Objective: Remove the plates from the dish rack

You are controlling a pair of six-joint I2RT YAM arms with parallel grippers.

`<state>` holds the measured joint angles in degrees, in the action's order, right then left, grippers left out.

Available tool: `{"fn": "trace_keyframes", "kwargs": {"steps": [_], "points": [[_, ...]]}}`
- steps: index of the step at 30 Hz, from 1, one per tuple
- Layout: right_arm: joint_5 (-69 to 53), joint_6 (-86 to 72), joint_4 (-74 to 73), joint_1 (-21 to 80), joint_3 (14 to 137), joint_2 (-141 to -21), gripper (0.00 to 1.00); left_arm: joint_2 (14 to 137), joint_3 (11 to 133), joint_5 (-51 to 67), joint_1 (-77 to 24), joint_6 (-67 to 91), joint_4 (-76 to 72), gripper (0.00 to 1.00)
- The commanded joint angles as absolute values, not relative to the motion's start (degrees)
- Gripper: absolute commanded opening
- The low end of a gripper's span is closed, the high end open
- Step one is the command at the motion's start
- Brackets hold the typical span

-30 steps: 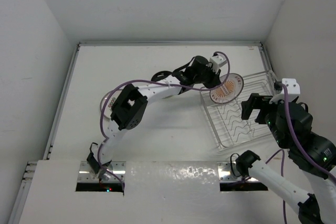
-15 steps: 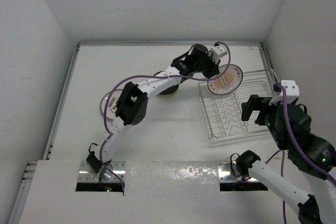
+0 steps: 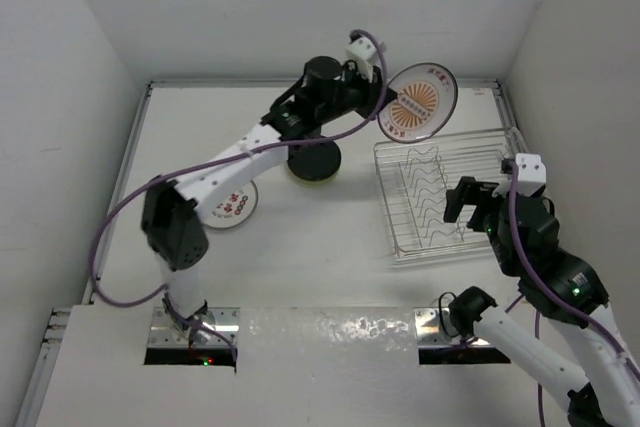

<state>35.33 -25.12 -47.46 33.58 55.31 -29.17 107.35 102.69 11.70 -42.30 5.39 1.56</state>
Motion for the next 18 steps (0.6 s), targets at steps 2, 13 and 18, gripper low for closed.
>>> {"fn": "trace_keyframes", "kwargs": {"steps": [2,13,18], "points": [[29.2,-27.1,-31.7,33.8,51.7,-29.6,0.99,93.2,93.4,7.0,-42.6,18.5,-6.3,0.00],[3.5,-40.7,-10.1,33.8,49.8,-39.2,0.99,65.6,61.0,7.6,-38.5,34.8,-13.4,0.00],[1.7,-43.7,-6.3,33.7,47.6,-43.0,0.99,58.3,55.6,10.9,-37.9,36.7,-13.7,0.00]]}}
